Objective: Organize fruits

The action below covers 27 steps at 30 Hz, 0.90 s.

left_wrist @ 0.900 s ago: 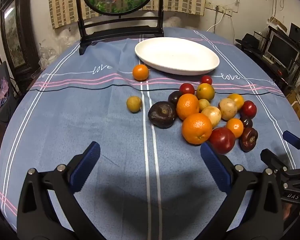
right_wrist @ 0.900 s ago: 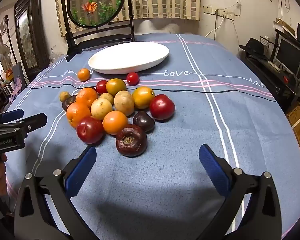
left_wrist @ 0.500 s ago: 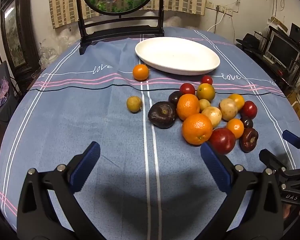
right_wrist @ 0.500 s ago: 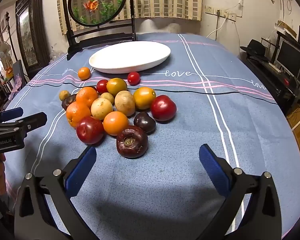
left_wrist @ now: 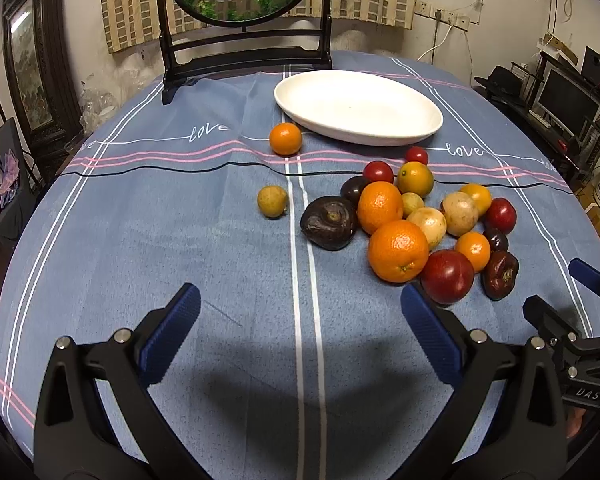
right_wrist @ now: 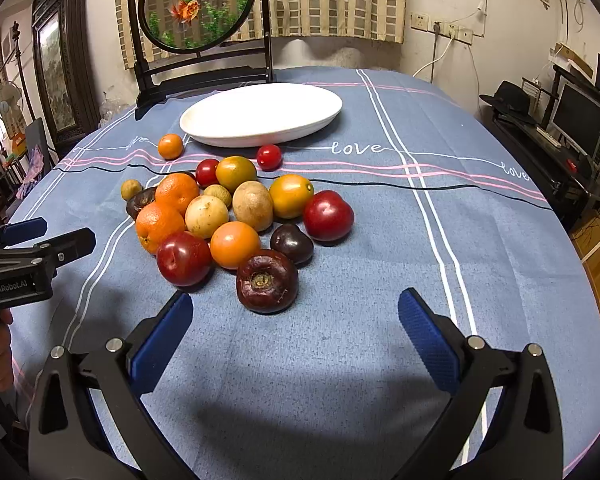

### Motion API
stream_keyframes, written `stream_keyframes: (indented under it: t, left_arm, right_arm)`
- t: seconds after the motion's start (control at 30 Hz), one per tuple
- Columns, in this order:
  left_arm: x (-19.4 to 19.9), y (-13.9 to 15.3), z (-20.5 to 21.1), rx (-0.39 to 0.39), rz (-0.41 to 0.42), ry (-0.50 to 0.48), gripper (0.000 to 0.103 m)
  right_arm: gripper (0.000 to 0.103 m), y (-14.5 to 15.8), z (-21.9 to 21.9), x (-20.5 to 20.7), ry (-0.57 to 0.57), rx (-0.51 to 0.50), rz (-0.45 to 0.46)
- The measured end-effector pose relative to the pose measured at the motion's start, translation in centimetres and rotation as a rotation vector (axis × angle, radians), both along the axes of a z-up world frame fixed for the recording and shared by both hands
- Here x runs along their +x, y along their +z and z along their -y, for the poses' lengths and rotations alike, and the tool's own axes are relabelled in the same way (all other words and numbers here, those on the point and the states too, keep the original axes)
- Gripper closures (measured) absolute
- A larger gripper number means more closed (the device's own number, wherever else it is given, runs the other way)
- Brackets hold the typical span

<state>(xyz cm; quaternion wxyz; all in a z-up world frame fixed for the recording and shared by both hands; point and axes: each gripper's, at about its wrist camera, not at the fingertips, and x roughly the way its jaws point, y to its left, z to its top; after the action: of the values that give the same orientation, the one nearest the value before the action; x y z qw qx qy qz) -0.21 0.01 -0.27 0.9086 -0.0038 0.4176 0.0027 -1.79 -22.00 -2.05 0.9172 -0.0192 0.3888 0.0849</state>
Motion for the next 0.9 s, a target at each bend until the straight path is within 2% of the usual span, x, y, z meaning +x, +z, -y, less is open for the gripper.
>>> stream_keyframes:
  t: [0.9]
  left_arm:
    - [-0.31, -0.02, 0.34, -0.008, -0.004, -0.006, 0.002]
  right_arm:
    - [0.001, -0.19, -0.11, -0.42, 0.001, -0.005, -0.003]
